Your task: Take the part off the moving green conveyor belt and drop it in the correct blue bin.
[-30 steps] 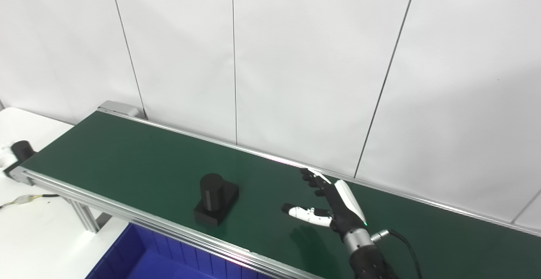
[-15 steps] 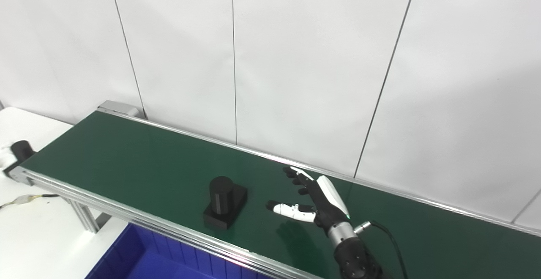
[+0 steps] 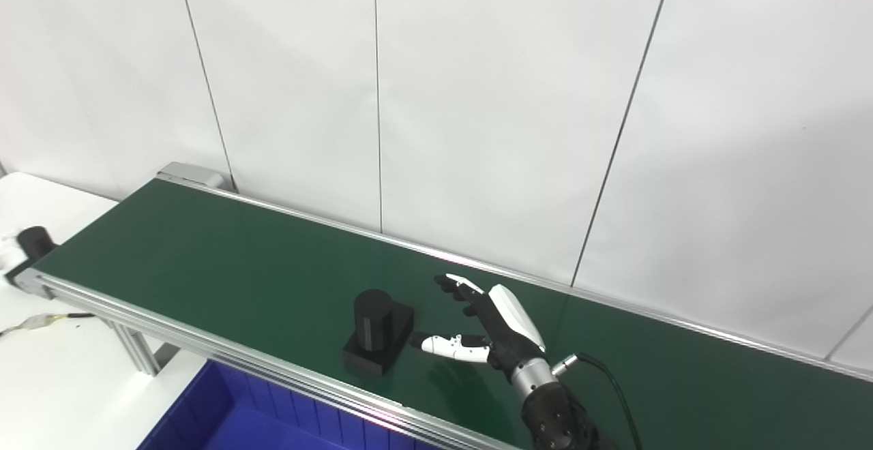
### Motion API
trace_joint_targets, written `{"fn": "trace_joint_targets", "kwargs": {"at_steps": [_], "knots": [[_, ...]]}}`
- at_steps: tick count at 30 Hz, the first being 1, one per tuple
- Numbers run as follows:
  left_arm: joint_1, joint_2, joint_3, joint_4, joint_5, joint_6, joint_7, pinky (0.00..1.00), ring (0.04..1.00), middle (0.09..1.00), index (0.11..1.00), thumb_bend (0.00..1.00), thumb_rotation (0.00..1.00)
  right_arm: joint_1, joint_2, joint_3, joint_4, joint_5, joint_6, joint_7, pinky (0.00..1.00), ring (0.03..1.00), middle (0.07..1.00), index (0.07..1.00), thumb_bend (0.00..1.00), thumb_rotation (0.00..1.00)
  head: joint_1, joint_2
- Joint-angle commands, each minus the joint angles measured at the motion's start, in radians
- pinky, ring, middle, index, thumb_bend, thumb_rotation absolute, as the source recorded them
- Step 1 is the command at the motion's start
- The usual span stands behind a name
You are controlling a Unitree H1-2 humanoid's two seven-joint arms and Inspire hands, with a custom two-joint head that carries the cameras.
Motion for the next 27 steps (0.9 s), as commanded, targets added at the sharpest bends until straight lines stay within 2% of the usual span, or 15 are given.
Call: {"fn": "trace_joint_targets", "kwargs": {"at_steps": [1,10,27], "knots": [[-0.001,-0.015,-0.011,-0.028,0.005,-0.04,0.004,0.73,0.774,0.8,0.795,1.0,0.22,-0.048,0.026,0.009,-0.021,-0.011,-0.024,-0.007,0.8,0.874,0.872,0.87,0.7,0.48,0.002,0.002],[0.015,-0.016,-0.03,-0.058,0.012,-0.032,0.008,0.72,0.774,0.804,0.8,1.0,0.23,-0.058,0.049,0.046,0.046,-0.049,-0.058,-0.032,0.79,0.863,0.864,0.854,0.74,0.46,0.011,0.013],[0.074,-0.012,-0.048,-0.144,0.008,0.003,0.004,0.72,0.777,0.806,0.802,1.0,0.23,-0.064,0.068,0.043,0.15,-0.051,-0.076,-0.072,0.78,0.863,0.86,0.848,0.76,0.4,0.005,0.038]]}}
